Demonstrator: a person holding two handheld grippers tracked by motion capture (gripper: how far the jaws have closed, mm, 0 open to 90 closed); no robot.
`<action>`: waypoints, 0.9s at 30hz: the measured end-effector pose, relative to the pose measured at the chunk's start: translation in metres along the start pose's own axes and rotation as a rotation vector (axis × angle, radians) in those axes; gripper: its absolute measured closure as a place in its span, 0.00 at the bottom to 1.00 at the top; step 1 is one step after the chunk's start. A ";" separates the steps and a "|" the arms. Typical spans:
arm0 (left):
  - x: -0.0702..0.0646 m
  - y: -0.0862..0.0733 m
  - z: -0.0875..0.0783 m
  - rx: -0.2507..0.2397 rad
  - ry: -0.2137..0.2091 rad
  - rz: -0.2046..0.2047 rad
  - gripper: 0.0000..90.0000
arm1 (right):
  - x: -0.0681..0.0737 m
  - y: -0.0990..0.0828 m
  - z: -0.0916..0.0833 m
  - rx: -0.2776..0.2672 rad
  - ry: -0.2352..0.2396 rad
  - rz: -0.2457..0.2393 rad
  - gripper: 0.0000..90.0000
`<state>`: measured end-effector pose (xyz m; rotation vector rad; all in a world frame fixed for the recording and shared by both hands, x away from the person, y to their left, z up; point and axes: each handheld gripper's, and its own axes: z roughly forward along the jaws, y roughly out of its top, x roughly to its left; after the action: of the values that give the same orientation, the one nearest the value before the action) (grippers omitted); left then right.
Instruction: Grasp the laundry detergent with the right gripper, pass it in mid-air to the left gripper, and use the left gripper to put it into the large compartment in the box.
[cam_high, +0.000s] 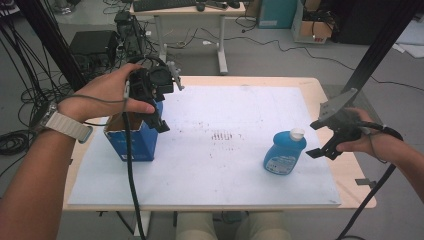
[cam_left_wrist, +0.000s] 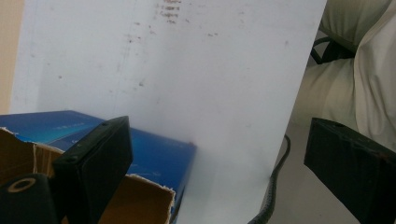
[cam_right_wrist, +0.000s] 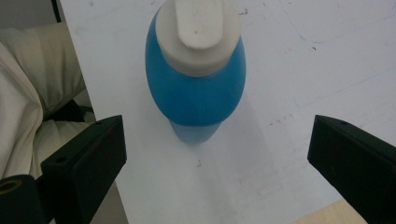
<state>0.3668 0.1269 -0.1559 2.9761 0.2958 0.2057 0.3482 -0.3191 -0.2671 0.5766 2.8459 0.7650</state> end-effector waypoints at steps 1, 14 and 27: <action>0.000 0.000 0.000 0.000 -0.001 -0.001 0.09 | 0.000 -0.001 0.001 -0.003 0.000 0.004 0.05; -0.001 -0.001 0.002 -0.006 -0.001 -0.004 0.09 | -0.002 -0.012 0.010 -0.056 0.013 -0.009 0.06; 0.000 -0.002 0.001 -0.002 0.001 -0.011 0.09 | -0.005 -0.024 0.019 -0.109 0.009 -0.015 0.06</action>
<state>0.3666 0.1283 -0.1576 2.9721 0.3117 0.2055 0.3495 -0.3318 -0.2951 0.5375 2.7916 0.9153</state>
